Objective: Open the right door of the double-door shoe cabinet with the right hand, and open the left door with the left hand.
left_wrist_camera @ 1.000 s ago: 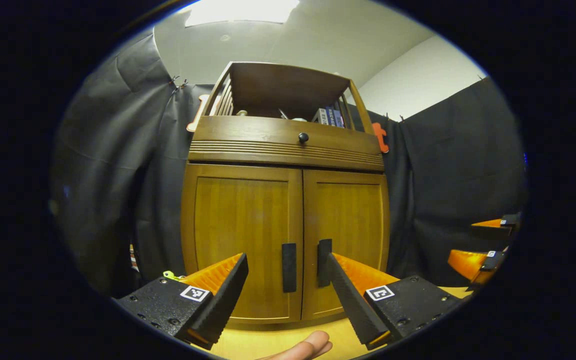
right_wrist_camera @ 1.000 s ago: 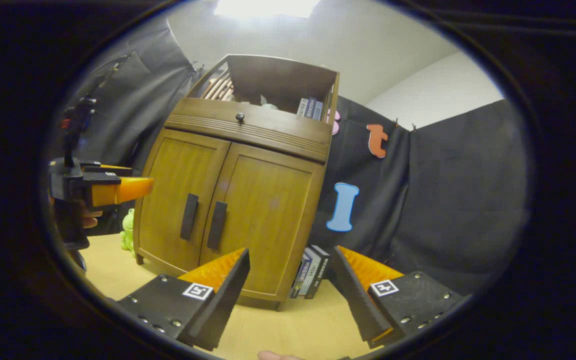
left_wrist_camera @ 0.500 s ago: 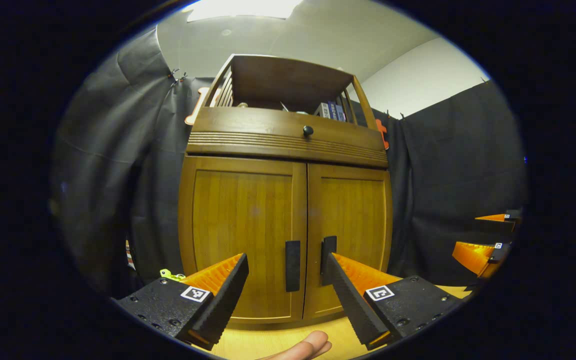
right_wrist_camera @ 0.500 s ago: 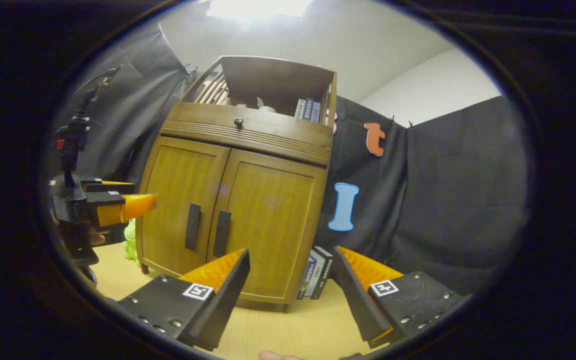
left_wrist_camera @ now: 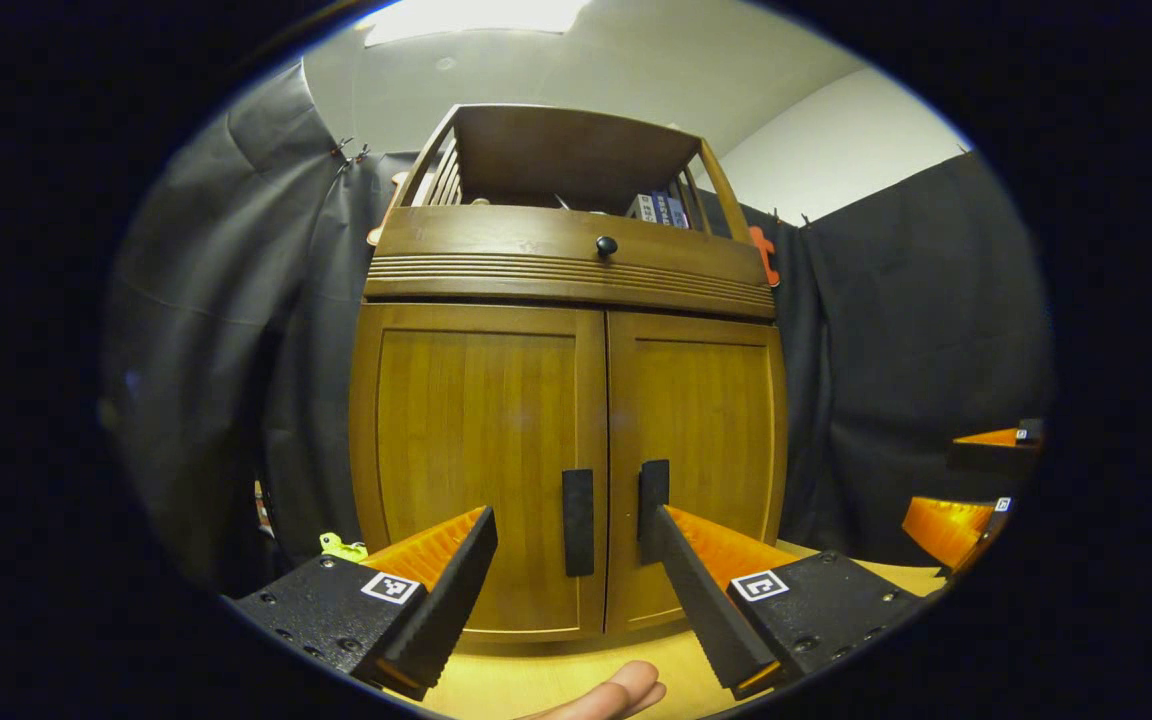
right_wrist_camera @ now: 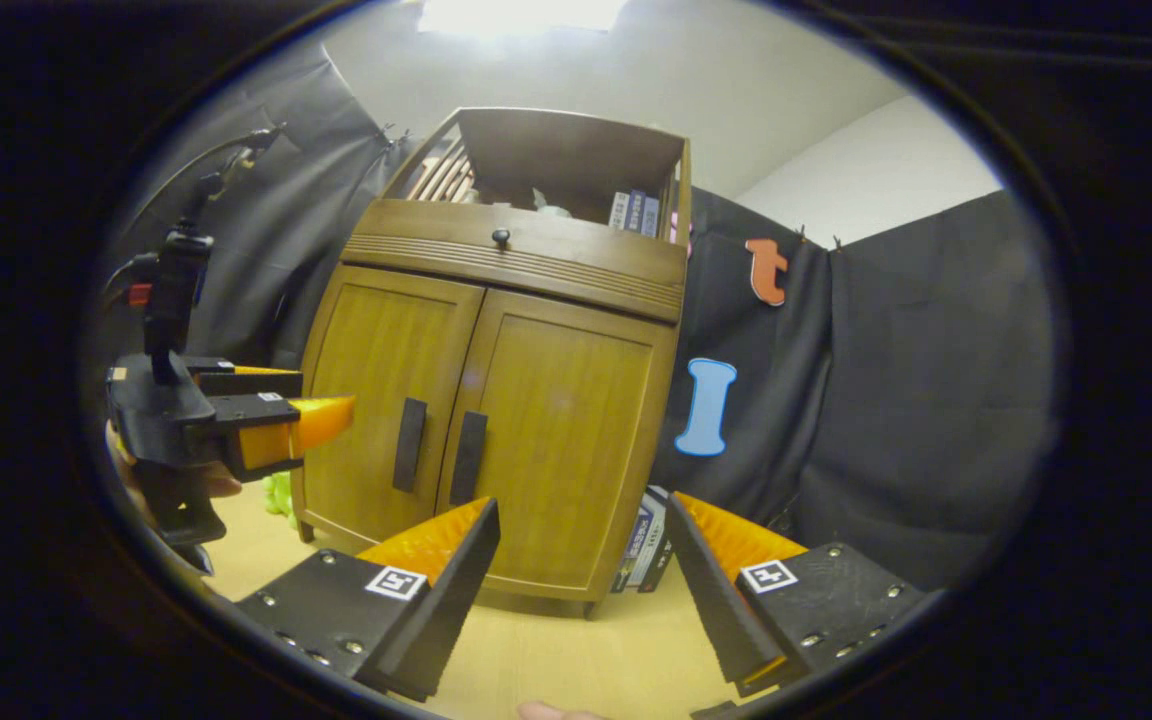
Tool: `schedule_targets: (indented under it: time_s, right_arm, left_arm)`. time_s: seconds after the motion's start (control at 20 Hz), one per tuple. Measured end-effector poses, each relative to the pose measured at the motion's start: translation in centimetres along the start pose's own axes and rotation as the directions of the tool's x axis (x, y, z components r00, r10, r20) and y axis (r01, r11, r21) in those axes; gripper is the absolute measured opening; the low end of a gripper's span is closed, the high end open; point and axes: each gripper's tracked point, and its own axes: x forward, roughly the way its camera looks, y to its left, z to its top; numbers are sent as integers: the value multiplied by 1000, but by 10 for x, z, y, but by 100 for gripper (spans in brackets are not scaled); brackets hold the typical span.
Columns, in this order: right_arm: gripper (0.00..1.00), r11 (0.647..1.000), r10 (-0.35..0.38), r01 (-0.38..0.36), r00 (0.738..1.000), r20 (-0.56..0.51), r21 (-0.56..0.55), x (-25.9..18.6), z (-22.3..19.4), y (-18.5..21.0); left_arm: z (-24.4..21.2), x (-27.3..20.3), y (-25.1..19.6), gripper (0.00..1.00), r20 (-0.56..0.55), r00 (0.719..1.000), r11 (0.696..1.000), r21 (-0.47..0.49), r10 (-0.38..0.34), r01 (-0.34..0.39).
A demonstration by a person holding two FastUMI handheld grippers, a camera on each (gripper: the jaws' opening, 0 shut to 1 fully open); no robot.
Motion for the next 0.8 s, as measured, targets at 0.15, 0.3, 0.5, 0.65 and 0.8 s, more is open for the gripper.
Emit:
schedule_targets:
  time_s: [0.15,0.3,0.5,0.65,0.8]
  right_arm:
    - [98,998,0,0,1000,0,59,3,2,-7]
    - [99,998,9,-9,1000,5,61,4,15,-4]
    - [99,999,-24,25,1000,-6,46,4,25,0]
    - [99,998,-35,35,999,-4,52,10,29,2]
    - [94,996,-19,18,1000,11,91,29,24,9]
  left_arm:
    - [0,-1,0,97,-19,1000,1000,-7,1,-1]
    - [10,-6,10,97,7,1000,1000,-21,6,-6]
    - [23,-9,26,97,27,1000,1000,-23,-2,2]
    - [34,-12,48,96,54,999,1000,-19,4,-3]
    - [37,-12,78,96,48,998,998,-57,42,-40]
